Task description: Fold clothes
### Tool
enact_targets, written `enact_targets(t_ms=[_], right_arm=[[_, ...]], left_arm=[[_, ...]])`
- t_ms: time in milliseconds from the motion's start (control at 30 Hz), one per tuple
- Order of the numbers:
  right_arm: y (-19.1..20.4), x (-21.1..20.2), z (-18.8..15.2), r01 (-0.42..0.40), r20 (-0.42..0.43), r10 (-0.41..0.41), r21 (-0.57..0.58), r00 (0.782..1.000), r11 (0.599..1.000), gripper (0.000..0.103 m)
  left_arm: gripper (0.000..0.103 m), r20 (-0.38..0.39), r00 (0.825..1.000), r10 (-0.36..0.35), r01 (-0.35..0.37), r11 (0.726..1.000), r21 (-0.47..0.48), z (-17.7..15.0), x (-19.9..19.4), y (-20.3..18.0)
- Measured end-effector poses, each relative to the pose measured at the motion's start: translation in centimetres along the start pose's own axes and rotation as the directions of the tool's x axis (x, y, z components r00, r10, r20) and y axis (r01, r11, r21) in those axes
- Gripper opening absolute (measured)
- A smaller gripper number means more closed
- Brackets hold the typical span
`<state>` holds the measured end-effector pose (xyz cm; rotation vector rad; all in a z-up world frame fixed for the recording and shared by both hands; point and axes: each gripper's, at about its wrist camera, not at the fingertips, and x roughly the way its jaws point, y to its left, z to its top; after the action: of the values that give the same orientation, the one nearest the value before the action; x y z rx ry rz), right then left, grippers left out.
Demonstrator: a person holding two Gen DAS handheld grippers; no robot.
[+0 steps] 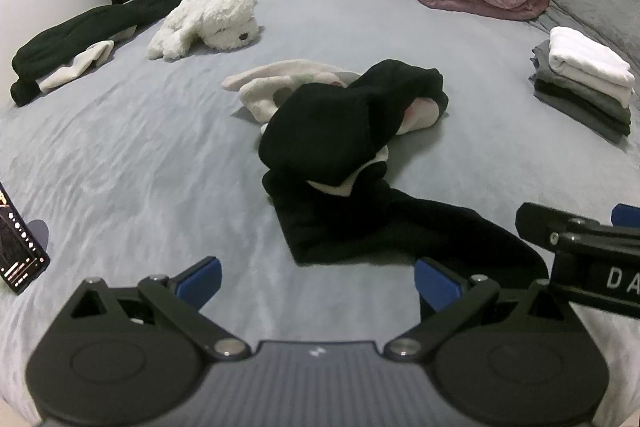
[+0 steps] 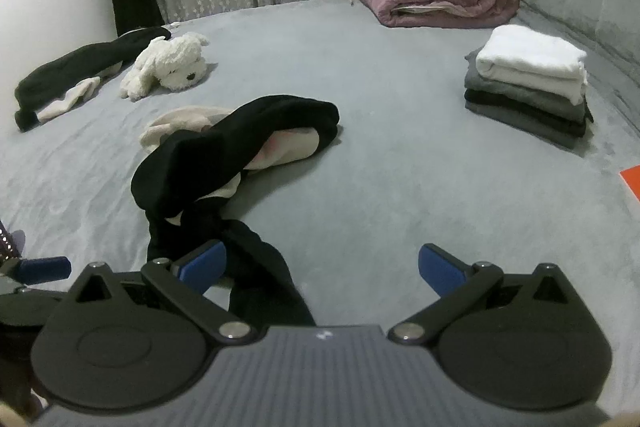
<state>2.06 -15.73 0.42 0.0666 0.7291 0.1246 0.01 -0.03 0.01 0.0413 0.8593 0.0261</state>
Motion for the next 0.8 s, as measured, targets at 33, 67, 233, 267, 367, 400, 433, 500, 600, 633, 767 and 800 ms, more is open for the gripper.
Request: enact_targets(t_ms=[33,67,233,267,367,400,433,500,600,633,767,800], right_arm=[[0.0,0.02,-0.02,0.001,-0.001,-0.001,0.0,1.0,1.0,0.103],[0.01,0.04,-0.04,0.001,-0.002,-0.001,-0.001,1.0,1.0,0.103],[0.02,0.13,-0.13,0.005,-0.008,-0.005,-0.002,1.0,1.0,0.103],[0.02,0.15,-0.15,0.006,-0.009,-0.006,-0.003,1.0,1.0,0.103],[0.03,0.2,-0.21,0.008,-0.012,-0.008,-0.004,1.0,1.0,0.103],[0.04,0.22,-0.22,0.008,-0.013,-0.008,-0.004,1.0,1.0,0.103],[0.04,0.24,-0.24,0.009,-0.014,-0.009,-0.005,1.0,1.0,0.103],[0.04,0.27,-0.28,0.01,-0.017,-0.01,-0.005,1.0,1.0,0.103],[0.03,0.33,-0.3,0.009,-0.019,-0.009,-0.002,1.0,1.0,0.103],[0.03,0.34,-0.31,0.008,-0.02,-0.008,-0.001,1.0,1.0,0.103],[0.0,0.4,-0.36,0.006,-0.023,-0.006,0.001,1.0,1.0,0.103],[0.0,0.41,-0.37,0.006,-0.024,-0.006,0.001,1.0,1.0,0.103]], left_arm=[[0.103,0.001,1.0,0.002,-0.002,1.0,0.0,0.02,-0.03,-0.02],[0.103,0.001,1.0,0.002,-0.002,1.0,0.001,0.04,-0.03,-0.06],[0.103,-0.002,1.0,-0.005,0.005,1.0,0.0,-0.18,0.36,0.46],[0.103,0.003,1.0,-0.003,0.003,1.0,-0.003,-0.24,0.2,0.56],[0.103,0.001,1.0,0.001,-0.001,1.0,-0.003,-0.2,0.27,0.75],[0.103,0.001,1.0,0.003,-0.003,1.0,-0.005,-0.2,0.27,0.75],[0.103,0.001,1.0,0.005,-0.005,1.0,-0.007,-0.21,0.27,0.75],[0.103,0.001,1.0,0.009,-0.009,1.0,-0.011,-0.21,0.27,0.75],[0.103,0.002,1.0,0.011,-0.011,1.0,-0.01,-0.28,0.24,0.75],[0.103,0.002,1.0,0.012,-0.011,1.0,-0.009,-0.29,0.23,0.76],[0.103,-0.002,1.0,0.012,-0.012,1.0,-0.006,-0.27,0.28,0.71],[0.103,-0.003,1.0,0.013,-0.013,1.0,-0.006,-0.24,0.29,0.67]])
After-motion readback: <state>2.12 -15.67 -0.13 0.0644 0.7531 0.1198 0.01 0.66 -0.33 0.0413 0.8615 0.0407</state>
